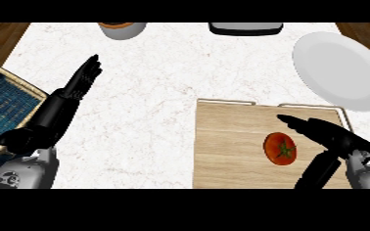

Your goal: Pick the tomato from the tray and place it in the plate

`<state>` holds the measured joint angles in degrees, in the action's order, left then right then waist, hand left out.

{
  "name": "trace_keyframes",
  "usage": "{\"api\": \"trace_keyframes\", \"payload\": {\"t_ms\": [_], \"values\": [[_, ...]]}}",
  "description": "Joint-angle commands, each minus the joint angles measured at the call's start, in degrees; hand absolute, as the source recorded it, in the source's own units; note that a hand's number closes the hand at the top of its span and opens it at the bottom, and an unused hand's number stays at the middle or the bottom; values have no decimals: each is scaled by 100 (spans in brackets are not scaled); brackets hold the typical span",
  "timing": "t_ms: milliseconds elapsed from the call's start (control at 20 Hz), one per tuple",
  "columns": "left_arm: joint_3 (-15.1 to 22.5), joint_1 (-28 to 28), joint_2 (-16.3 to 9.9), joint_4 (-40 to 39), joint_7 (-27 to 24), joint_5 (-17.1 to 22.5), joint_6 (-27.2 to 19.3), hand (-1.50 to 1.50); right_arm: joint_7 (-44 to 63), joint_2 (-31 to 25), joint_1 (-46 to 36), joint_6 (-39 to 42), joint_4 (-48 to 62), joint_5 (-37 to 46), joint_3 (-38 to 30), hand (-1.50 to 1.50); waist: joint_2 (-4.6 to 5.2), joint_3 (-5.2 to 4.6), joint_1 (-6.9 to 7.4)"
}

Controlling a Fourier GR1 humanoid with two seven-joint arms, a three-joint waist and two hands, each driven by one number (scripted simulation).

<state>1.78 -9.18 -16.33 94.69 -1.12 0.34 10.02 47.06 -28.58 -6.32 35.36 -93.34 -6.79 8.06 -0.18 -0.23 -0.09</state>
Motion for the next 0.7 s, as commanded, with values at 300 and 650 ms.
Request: {"api": "trace_keyframes", "payload": {"t_ms": [300,650], "values": [[-31,-305,241,-3,355,-90,70,0,121,678,215,-87,-78,832,495,-150,19,23,-2],[-151,60,143,13,-112,-178,180,0,-1120,584,119,-14,33,1534,561,150,20,24,21]]}}
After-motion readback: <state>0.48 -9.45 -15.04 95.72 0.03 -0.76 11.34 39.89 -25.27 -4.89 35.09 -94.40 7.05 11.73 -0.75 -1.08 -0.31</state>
